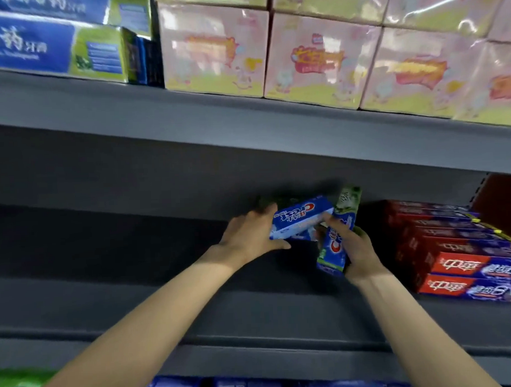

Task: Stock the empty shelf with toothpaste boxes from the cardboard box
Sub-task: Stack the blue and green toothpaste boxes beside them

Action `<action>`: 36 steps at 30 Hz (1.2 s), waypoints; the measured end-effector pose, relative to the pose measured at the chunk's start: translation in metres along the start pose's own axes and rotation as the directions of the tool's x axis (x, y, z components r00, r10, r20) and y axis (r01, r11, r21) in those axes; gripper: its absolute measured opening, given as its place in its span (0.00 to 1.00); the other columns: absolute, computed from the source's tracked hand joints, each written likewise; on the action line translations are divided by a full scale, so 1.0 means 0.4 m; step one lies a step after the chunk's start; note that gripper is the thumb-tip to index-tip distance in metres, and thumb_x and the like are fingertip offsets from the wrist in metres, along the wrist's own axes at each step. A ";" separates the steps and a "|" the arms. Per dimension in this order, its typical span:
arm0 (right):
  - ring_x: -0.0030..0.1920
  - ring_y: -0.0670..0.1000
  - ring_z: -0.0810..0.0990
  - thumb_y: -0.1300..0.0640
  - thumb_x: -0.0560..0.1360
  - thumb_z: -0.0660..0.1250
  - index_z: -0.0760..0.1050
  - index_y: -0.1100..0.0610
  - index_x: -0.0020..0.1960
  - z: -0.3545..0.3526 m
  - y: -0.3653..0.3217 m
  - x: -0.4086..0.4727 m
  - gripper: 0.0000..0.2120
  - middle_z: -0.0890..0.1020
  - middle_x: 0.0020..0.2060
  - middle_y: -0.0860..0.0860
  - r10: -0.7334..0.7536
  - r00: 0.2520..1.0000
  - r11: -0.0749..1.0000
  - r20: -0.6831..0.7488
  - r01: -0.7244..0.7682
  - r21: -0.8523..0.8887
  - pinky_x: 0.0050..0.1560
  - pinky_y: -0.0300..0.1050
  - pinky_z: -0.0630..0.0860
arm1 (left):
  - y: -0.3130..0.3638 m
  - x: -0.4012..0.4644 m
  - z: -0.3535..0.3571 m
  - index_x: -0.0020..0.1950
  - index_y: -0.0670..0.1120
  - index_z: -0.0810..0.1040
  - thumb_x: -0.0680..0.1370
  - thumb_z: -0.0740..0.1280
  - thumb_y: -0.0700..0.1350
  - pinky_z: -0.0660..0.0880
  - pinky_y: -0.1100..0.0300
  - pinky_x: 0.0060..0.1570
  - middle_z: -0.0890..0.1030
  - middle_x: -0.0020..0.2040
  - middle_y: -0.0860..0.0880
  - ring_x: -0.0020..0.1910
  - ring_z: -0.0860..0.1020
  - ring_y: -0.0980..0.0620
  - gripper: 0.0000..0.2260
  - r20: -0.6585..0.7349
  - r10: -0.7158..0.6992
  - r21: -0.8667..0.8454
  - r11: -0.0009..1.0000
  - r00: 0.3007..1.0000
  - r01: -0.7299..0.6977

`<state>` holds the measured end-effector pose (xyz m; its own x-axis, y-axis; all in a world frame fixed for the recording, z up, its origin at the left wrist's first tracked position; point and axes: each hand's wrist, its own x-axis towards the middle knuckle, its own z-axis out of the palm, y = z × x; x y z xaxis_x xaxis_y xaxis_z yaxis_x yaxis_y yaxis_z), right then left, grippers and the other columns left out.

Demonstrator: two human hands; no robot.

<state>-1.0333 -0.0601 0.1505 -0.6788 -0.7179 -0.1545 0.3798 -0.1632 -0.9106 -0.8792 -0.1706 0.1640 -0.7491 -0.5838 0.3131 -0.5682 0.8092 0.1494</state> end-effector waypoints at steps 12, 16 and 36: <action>0.32 0.48 0.84 0.61 0.67 0.75 0.73 0.61 0.58 0.010 -0.010 0.005 0.22 0.84 0.42 0.56 -0.011 0.997 0.945 0.080 0.036 -0.326 0.29 0.41 0.79 | 0.074 0.049 0.045 0.53 0.47 0.77 0.77 0.67 0.51 0.76 0.61 0.39 0.80 0.49 0.48 0.46 0.79 0.51 0.10 0.254 -0.395 -0.844 0.356 0.883 0.402; 0.45 0.50 0.83 0.55 0.60 0.80 0.72 0.58 0.60 0.006 -0.030 0.004 0.32 0.84 0.48 0.52 -0.137 0.969 0.687 0.204 0.241 -0.685 0.44 0.46 0.81 | 0.070 0.053 0.047 0.48 0.45 0.76 0.75 0.71 0.44 0.80 0.58 0.36 0.81 0.45 0.44 0.39 0.80 0.50 0.06 0.334 -0.406 -0.915 0.076 0.851 0.395; 0.54 0.63 0.78 0.54 0.71 0.72 0.61 0.57 0.64 -0.028 -0.074 0.076 0.28 0.79 0.55 0.60 -0.218 0.900 -0.176 0.378 0.344 -0.922 0.50 0.53 0.77 | 0.006 0.041 0.090 0.66 0.42 0.66 0.73 0.71 0.38 0.68 0.65 0.52 0.76 0.62 0.45 0.63 0.74 0.48 0.23 0.082 -0.424 -0.645 0.667 0.902 0.373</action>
<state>-1.0723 -0.0694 0.1685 -0.4563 -0.8661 0.2039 -0.8801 0.4056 -0.2466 -0.9050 -0.1805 0.1357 -0.4623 -0.8753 0.1420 -0.4387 0.3649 0.8212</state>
